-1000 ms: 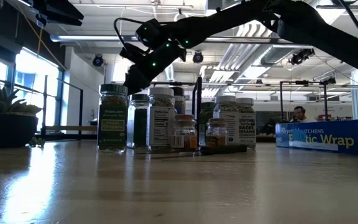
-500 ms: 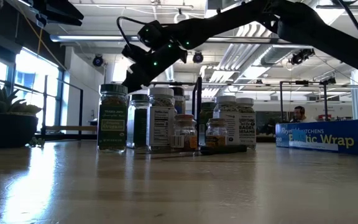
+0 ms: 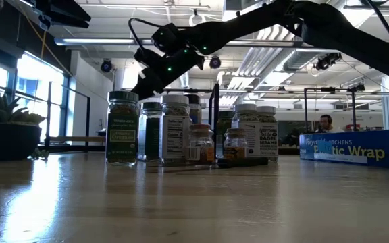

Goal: Shelf spices
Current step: Put the green lid seasoning bottle on the shelf

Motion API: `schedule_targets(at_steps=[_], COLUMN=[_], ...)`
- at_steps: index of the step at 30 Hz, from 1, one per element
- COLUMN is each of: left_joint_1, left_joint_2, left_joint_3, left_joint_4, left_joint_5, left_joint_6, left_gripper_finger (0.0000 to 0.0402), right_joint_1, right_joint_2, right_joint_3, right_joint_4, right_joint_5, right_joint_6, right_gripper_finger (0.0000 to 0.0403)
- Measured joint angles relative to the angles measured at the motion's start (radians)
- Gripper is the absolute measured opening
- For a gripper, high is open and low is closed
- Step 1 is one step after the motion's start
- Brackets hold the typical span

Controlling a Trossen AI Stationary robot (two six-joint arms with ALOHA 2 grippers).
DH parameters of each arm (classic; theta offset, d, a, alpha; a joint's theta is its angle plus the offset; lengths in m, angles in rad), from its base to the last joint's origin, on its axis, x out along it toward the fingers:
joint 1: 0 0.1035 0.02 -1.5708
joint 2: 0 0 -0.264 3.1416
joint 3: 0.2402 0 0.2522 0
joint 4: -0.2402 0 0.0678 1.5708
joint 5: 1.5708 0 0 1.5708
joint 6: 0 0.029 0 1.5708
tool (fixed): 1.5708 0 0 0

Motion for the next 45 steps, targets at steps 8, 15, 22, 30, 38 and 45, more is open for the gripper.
schedule_targets(at_steps=[8,15,22,30,38,45], left_joint_1=[0.0,0.0,0.0,0.0,0.0,0.0], left_joint_2=[0.0,0.0,0.0,0.0,0.0,0.0], left_joint_3=[0.0,0.0,0.0,0.0,0.0,0.0], left_joint_4=[0.0,-0.001,-0.003,-0.003,0.0,0.002], left_joint_5=[0.0,0.0,0.0,0.015,0.122,0.19], left_joint_6=[0.0,0.0,0.0,0.009,0.071,0.072], left_gripper_finger=[0.014,0.014,0.014,0.014,0.014,0.014], right_joint_1=[0.001,0.01,0.029,0.068,0.228,0.403], right_joint_2=[0.0,0.0,-0.032,-0.153,-0.262,-0.223], right_joint_3=[0.0,0.0,0.0,0.0,0.003,0.0], right_joint_4=[0.022,0.022,0.031,0.026,-0.246,-0.382], right_joint_5=[0.053,0.059,0.082,0.128,0.121,0.253], right_joint_6=[0.026,0.027,0.026,0.023,0.086,0.097], right_gripper_finger=[0.0293,0.0293,0.0293,0.0293,0.0293,0.0293])
